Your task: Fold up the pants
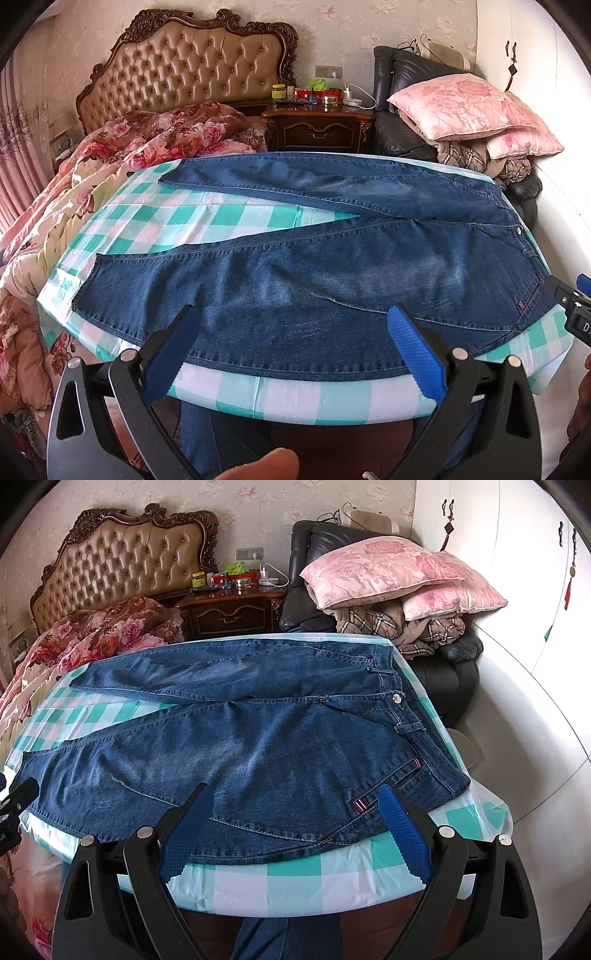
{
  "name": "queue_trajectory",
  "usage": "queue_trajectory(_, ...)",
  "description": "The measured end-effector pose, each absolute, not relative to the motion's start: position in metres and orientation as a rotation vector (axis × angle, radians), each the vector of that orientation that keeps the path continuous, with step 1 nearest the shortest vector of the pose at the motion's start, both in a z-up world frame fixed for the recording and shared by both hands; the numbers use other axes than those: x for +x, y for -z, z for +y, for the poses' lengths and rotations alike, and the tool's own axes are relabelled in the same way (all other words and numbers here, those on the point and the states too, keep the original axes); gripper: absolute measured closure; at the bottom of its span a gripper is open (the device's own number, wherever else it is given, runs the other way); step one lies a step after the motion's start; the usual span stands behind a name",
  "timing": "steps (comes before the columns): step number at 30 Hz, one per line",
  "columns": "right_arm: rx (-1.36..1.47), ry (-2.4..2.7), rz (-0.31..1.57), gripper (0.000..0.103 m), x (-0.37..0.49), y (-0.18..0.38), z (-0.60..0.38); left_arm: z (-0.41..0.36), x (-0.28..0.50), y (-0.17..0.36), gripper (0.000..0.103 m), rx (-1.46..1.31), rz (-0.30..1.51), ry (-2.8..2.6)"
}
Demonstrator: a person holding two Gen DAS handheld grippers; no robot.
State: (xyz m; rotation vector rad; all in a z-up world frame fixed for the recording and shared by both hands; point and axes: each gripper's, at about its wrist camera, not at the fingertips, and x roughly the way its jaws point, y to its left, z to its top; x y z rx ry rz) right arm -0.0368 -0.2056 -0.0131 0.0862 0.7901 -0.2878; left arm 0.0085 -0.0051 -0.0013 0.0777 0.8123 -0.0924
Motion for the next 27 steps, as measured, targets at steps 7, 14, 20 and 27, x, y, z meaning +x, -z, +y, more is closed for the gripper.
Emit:
queue_trajectory(7, 0.088, 0.288, 0.79, 0.015, -0.037, 0.0134, -0.2055, -0.0053, 0.0089, 0.0012, 0.002, 0.078, 0.812, 0.09)
queue_trajectory(14, 0.086, 0.288, 0.789, 0.015, -0.0371, 0.0138, -0.2053, -0.003, 0.0093, 0.0005, 0.001, 0.07, 0.814, 0.089)
queue_trajectory(20, 0.087, 0.289, 0.789, 0.015, -0.0361, 0.0132, -0.2055, -0.0016, 0.0088, 0.0011, 0.001, 0.068, 0.811, 0.088)
queue_trajectory(27, 0.088, 0.289, 0.791, 0.015, -0.0366, 0.0137, -0.2058, -0.001, 0.0086, 0.0015, 0.001, 0.067, 0.813, 0.09)
